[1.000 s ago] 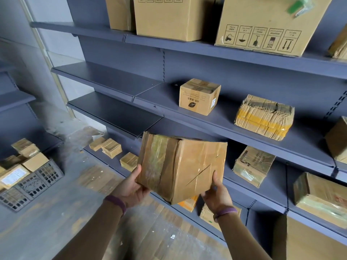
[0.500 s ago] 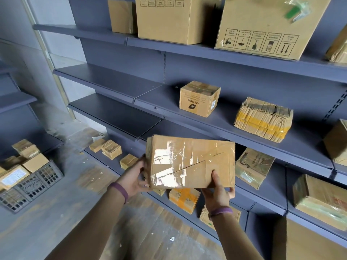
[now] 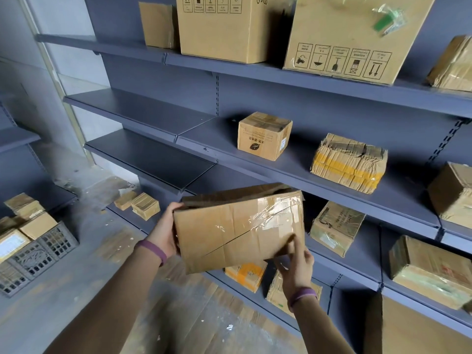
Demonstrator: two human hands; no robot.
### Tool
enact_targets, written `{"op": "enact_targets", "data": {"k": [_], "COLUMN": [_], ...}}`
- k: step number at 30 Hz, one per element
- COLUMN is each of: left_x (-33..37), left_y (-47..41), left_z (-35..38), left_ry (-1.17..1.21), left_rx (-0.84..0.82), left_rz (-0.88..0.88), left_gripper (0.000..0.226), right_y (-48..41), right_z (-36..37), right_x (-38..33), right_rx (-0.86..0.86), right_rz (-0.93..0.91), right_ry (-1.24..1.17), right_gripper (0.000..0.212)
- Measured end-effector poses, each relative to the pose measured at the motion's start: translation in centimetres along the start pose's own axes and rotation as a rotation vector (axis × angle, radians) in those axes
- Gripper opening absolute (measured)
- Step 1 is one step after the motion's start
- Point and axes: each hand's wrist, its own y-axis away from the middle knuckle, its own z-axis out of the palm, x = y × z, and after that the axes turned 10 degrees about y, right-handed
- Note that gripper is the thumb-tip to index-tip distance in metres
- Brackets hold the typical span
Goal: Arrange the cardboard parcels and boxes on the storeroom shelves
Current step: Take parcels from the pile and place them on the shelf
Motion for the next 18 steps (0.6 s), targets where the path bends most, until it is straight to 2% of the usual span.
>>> {"op": "enact_targets", "data": {"k": [3, 6, 11, 18], "left_x": [0.0, -0.3, -0.2, 0.0], "left_y": [0.9, 1.0, 1.1, 1.4], "left_z": [0.1, -0.4, -1.2, -1.6], "left_ry": [0.021, 0.055, 0.055, 0.036], "left_rx": [-0.013, -0.042, -0.054, -0.065], "left_rz": [0.066, 0.12, 0.153, 0.174], "left_gripper": [0.045, 0.044, 0.044, 0.04], "right_y": [-0.5, -0.8, -0.8, -0.4], "right_z": [-0.4, 0.2, 1.1, 2.0], "right_x": [-1.3, -2.5, -3.2, -5.1], "right_rx": [0.018, -0.021, -0.029, -0.103], "right_rz": [-0.066, -0.153, -0.107, -0.122], "right_ry": [0.095, 0.22, 0.419, 0.457], "right_gripper": [0.047, 0.043, 0.094, 0.1]}}
